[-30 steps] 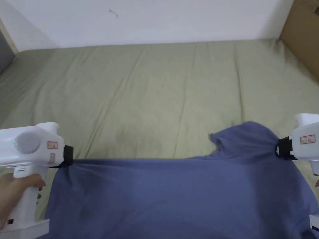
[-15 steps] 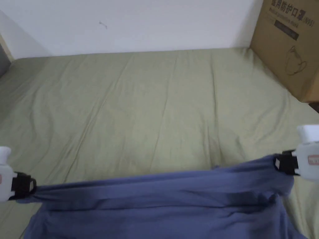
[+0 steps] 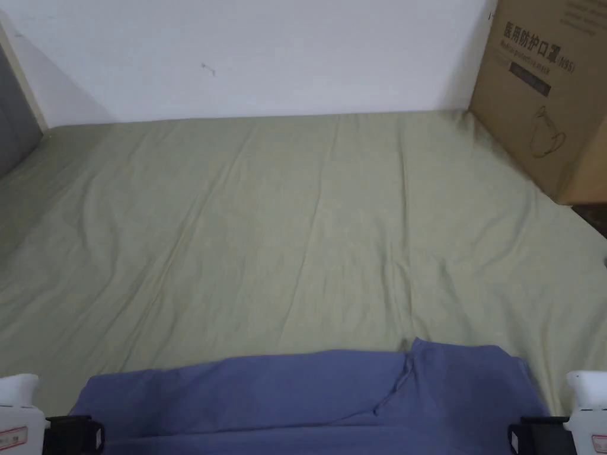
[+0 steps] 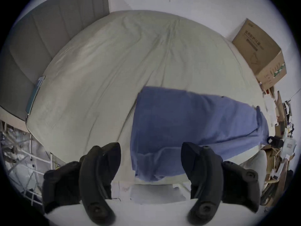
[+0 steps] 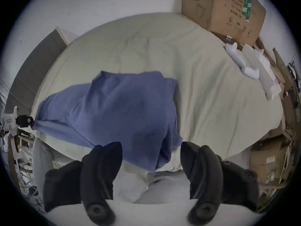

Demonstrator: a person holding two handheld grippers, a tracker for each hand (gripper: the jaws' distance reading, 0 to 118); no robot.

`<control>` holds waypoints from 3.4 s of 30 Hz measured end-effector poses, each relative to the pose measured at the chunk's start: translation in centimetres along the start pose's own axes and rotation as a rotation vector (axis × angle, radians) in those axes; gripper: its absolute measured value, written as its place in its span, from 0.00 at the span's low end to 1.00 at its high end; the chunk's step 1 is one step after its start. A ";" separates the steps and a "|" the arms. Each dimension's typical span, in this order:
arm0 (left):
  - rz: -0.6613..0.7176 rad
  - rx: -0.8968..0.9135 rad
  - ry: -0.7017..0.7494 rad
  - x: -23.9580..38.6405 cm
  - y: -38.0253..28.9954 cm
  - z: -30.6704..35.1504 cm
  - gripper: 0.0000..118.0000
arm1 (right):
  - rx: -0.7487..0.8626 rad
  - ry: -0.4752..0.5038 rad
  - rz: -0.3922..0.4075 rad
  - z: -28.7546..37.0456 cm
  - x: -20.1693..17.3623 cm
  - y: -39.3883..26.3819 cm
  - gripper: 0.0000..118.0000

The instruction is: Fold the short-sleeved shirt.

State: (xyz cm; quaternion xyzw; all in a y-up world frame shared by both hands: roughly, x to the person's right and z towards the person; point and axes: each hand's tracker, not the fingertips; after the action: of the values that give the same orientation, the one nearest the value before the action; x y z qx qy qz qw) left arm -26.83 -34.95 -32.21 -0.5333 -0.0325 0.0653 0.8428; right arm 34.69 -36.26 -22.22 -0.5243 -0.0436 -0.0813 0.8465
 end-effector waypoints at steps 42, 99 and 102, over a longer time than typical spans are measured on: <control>0.507 0.066 -0.437 -4.8 -0.9 -1.9 0.07 | 0.064 0.293 0.044 -2.7 -19.2 4.0 0.00; 0.087 -0.088 -0.660 16.8 -0.3 -6.0 0.01 | 0.255 -0.045 -0.042 3.5 -9.8 1.4 0.00; 0.201 -0.081 -0.622 11.1 -0.2 -6.2 0.01 | 0.231 0.033 -0.058 2.9 -11.2 1.8 0.00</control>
State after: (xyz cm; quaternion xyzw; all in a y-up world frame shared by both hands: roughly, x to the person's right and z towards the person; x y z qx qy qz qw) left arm -15.05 -39.02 -34.85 -0.5213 -0.2379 0.3067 0.7600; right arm 24.08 -31.86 -24.26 -0.4202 -0.0541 -0.1088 0.8993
